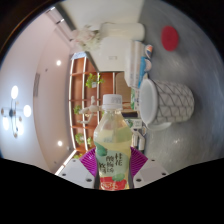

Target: Pour water

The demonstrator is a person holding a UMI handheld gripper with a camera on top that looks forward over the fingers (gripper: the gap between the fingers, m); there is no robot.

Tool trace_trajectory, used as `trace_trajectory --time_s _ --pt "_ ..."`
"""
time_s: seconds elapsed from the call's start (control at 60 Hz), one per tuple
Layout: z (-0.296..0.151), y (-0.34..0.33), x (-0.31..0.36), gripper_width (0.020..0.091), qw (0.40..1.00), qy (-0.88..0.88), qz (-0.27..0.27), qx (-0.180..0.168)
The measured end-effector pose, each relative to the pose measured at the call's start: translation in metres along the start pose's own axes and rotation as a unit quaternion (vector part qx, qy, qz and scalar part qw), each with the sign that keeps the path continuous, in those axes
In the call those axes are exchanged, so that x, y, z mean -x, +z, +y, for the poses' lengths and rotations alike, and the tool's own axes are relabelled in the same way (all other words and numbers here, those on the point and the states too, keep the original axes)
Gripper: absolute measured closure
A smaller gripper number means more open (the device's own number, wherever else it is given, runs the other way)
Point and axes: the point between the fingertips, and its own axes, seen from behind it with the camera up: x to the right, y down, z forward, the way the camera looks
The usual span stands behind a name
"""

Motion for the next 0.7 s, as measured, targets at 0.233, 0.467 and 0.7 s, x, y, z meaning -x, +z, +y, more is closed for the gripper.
trace_trajectory --time_s 0.233,0.467,0.7 --pt "-0.055 0.003 0.063 0.0697 0.912 -0.407 0.026 -0.033" --pt "-0.173 -0.014 0.1 0.0677 0.728 -0.655 0.137 -0.147" --pt "-0.264 -0.027 0.051 0.0677 0.689 -0.667 0.222 -0.175"
